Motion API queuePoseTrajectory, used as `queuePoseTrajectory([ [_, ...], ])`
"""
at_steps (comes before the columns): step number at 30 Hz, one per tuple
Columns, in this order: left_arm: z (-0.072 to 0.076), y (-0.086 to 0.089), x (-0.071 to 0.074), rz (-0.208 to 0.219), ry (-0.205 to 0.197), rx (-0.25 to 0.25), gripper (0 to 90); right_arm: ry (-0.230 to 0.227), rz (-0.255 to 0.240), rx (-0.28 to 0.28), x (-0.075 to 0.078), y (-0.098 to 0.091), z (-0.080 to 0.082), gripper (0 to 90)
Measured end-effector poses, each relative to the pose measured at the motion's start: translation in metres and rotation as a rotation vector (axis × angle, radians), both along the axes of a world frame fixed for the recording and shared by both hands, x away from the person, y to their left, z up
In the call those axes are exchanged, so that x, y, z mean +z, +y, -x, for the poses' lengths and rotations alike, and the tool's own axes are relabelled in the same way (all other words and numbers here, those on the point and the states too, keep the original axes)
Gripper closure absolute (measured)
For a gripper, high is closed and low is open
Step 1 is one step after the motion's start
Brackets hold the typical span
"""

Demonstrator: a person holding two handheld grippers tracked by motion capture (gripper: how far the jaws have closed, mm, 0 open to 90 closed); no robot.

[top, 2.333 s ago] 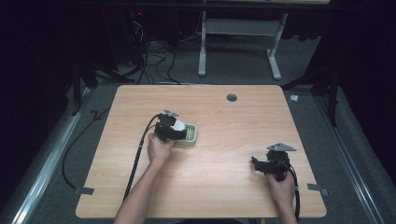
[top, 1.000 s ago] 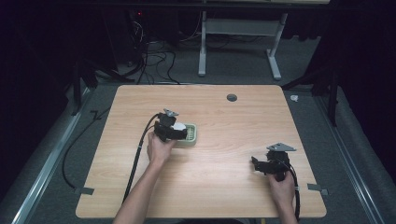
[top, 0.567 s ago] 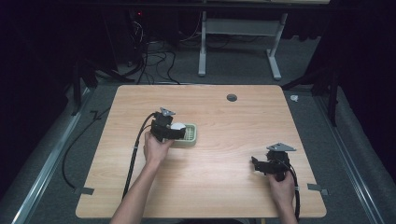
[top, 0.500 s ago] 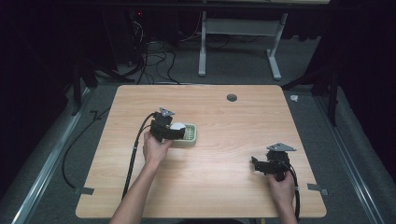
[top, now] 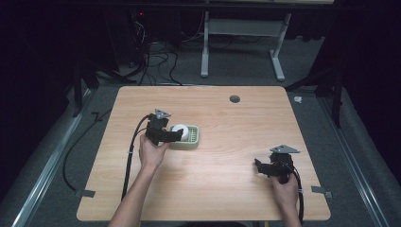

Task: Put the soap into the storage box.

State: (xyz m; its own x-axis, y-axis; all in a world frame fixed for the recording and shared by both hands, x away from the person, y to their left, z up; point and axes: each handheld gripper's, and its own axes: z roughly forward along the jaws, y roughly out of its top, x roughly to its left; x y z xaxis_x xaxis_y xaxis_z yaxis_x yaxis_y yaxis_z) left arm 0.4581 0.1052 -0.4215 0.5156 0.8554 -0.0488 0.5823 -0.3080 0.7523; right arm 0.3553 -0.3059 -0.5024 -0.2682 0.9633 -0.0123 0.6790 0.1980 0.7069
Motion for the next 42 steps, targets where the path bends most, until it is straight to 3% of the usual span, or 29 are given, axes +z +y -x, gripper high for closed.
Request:
queuePoseTrajectory([
  [11, 0.011, 0.015, 0.008, -0.005, -0.008, 0.006, 18.1, 0.0, 0.001, 0.0, 0.0, 0.0, 0.0, 17.2],
  [32, 0.029, 0.038, 0.021, 0.034, -0.014, 0.018, 18.2, 0.0, 0.001, 0.001, 0.0, 0.0, 0.0, 17.2],
  [42, 0.039, 0.05, 0.024, 0.031, -0.014, 0.028, 18.2, 0.0, 0.002, 0.001, 0.0, 0.0, 0.0, 17.2],
])
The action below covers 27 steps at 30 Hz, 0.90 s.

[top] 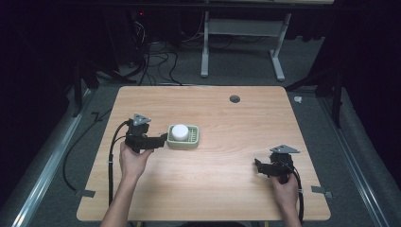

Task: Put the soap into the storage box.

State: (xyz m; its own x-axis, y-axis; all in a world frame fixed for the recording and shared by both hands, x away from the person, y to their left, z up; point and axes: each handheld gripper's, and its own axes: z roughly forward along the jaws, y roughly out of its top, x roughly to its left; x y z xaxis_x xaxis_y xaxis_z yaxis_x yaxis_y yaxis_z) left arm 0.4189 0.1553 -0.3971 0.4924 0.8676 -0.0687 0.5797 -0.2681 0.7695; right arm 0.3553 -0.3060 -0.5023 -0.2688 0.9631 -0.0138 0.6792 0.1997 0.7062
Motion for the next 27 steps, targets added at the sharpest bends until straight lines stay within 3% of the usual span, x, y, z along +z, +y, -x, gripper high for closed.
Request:
queuePoseTrajectory([
  [12, 0.011, 0.011, 0.003, 0.009, -0.004, 0.017, 18.1, -0.001, 0.001, 0.003, 0.0, 0.0, 0.0, 17.1],
  [27, 0.027, 0.024, -0.003, 0.021, 0.004, 0.036, 18.0, -0.001, 0.001, 0.004, 0.0, 0.0, 0.0, 17.1],
])
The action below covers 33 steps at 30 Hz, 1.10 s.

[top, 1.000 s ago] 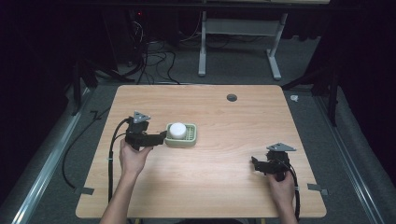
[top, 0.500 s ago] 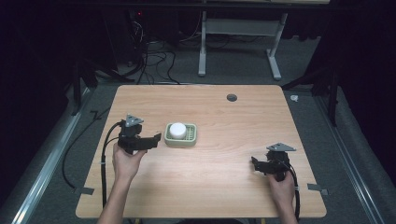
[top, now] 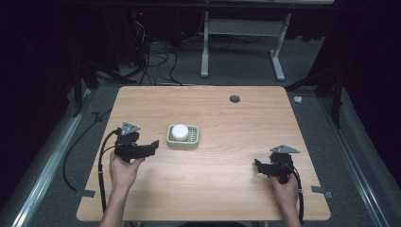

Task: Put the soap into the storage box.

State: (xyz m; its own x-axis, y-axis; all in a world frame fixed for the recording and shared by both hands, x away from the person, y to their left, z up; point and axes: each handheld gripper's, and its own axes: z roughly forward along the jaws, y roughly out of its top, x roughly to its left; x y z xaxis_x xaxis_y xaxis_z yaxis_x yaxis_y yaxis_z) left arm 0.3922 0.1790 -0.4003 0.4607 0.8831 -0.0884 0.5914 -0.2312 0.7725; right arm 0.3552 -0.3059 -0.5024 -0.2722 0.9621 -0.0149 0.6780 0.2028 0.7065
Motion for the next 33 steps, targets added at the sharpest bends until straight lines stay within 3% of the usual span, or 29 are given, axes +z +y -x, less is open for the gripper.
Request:
queuePoseTrajectory([
  [22, 0.02, 0.021, -0.003, 0.03, -0.017, 0.035, 17.6, 0.0, 0.0, 0.0, 0.0, 0.0, 0.0, 17.1],
  [33, 0.025, 0.027, -0.007, 0.038, -0.006, 0.045, 17.7, -0.001, 0.002, 0.001, 0.0, 0.0, 0.0, 17.1],
])
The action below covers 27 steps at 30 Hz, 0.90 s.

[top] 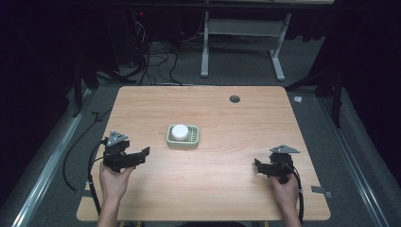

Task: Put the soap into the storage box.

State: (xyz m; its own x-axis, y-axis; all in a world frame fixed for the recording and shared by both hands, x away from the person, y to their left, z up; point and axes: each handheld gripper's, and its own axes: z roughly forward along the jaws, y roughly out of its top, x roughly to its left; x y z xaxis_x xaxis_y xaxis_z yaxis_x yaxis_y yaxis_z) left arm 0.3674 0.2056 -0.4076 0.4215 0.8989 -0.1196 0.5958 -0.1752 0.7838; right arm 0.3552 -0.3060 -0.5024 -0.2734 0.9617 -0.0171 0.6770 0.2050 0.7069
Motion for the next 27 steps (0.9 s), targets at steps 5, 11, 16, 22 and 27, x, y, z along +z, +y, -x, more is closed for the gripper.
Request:
queuePoseTrajectory([
  [5, 0.001, 0.001, -0.007, -0.015, 0.024, -0.003, 18.1, 0.0, 0.0, 0.0, 0.0, 0.0, 0.0, 17.1],
  [11, 0.002, 0.001, -0.011, -0.013, 0.037, 0.005, 18.4, 0.0, 0.0, 0.0, 0.0, 0.0, 0.0, 17.1],
  [16, 0.003, 0.003, -0.014, -0.012, 0.042, 0.012, 18.6, 0.0, 0.0, 0.0, 0.0, 0.0, 0.0, 17.1],
  [22, 0.005, 0.005, -0.02, -0.012, 0.056, 0.016, 19.1, 0.0, 0.0, -0.002, 0.0, 0.0, 0.0, 17.0],
  [27, 0.007, 0.004, -0.026, -0.015, 0.074, 0.015, 19.3, -0.001, 0.0, -0.001, 0.0, 0.0, 0.0, 17.0],
])
